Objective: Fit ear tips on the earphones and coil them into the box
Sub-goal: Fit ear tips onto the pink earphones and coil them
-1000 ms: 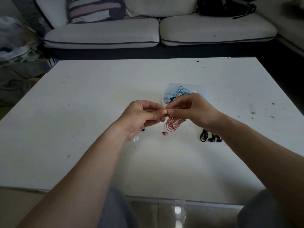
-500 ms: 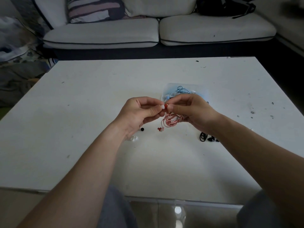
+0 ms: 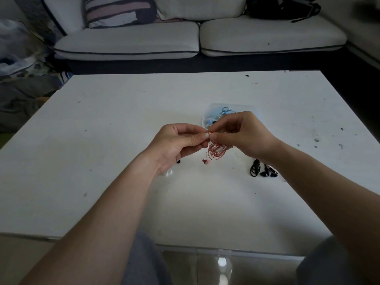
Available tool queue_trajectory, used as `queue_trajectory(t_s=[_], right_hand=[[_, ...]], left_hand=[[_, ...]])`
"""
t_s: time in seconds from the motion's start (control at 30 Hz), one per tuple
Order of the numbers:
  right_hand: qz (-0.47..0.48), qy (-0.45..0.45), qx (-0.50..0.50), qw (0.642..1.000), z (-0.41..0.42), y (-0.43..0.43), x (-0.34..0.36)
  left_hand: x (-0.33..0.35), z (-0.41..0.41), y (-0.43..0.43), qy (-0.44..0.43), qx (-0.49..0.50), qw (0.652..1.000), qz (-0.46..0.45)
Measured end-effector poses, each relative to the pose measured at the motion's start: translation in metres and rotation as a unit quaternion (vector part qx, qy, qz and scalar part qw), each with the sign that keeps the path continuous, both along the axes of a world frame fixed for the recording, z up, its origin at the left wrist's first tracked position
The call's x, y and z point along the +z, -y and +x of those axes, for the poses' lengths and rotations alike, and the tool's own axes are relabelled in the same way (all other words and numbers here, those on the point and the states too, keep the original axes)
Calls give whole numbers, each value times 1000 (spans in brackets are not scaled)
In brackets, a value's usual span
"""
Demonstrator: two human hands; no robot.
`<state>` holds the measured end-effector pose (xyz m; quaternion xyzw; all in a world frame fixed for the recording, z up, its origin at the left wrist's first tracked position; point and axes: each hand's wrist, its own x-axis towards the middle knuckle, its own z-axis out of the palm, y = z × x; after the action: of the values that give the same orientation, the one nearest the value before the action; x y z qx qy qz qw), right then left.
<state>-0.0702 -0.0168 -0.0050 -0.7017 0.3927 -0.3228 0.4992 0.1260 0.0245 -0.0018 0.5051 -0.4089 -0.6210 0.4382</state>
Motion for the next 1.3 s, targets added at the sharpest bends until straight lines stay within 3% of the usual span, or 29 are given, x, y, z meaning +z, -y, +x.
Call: queue_trajectory(t_s=[0.23,0.4,0.67,1.0,1.17,1.3], right_hand=[[-40,-38,1,998,0,-1,0],[47,47,26,997,-3,-1,0],[134,93,53,985,-5,1,-3],[151,93,45,983,-5,1,-5],[155,99,-3,983,2,-1,-6],[151,93,-36,984,6,-2,-9]], left_hand=[[-1,-3,-1,15,10,1000,1],[3,-3,0,-8,13,1000,-12],[3,-2,-2,-20,-3,1000,-19],[2,-4,-2,33,3,998,-55],[0,-1,0,98,22,991,-88],[-2,-1,0,100,30,990,-92]])
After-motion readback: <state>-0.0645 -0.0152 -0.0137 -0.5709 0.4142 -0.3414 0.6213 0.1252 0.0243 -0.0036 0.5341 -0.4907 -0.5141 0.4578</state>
